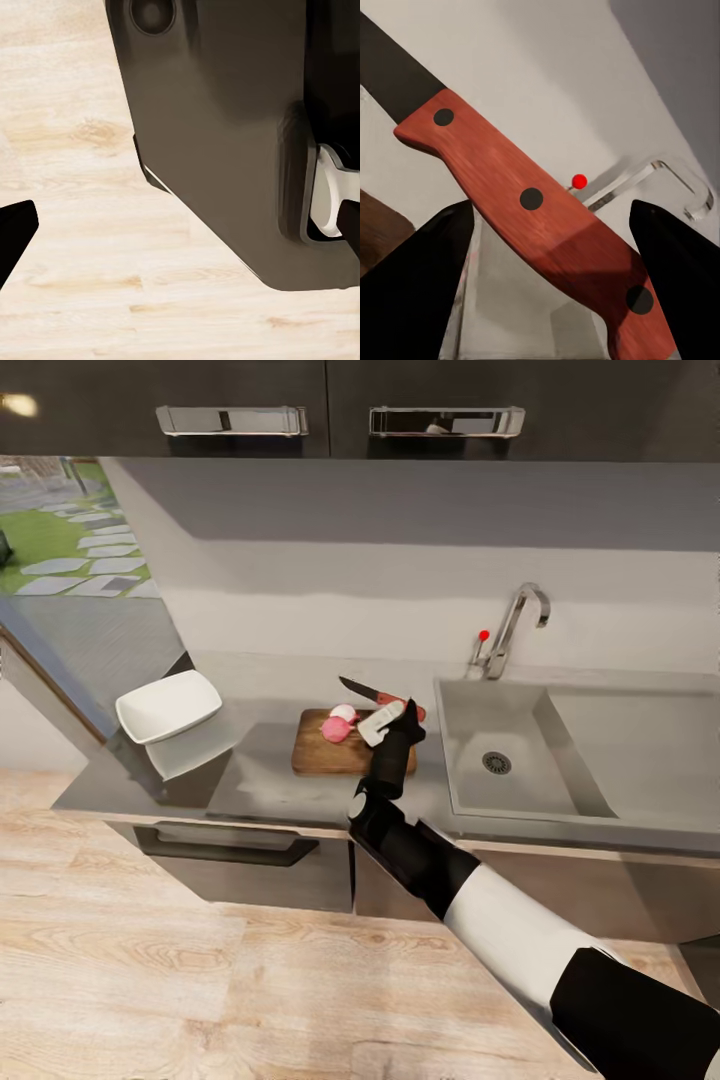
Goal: In the kitchen, take the Vidalia onion out of the sink, dice it on the chopping board with the paring knife, put the diced onion into the bowl on the countertop, then place both the paring knife and the chopping board into the sink.
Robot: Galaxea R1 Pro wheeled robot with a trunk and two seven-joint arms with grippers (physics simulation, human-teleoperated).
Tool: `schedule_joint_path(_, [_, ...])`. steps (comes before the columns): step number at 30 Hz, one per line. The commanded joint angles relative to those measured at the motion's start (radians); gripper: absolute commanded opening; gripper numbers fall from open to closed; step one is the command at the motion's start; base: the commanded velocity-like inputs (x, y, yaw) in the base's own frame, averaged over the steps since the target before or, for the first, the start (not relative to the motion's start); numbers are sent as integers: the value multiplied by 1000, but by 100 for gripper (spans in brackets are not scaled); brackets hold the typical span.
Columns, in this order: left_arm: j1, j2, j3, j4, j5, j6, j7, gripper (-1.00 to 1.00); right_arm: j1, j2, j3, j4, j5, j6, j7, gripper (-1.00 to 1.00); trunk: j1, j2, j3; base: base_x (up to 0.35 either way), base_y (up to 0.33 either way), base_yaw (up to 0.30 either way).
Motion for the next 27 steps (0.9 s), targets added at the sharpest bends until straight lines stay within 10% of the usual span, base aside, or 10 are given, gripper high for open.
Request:
schedule_joint_path(1, [-1, 0, -9, 1, 9, -3, 2, 100, -1, 0, 2, 3, 4, 7, 4, -100, 0, -2, -1, -141, 0, 0])
schedule_joint_path(27, [-1, 2, -9, 1, 9, -3, 2, 100, -2, 0, 6, 110, 3, 0, 74, -100, 0, -2, -1, -22, 0, 0])
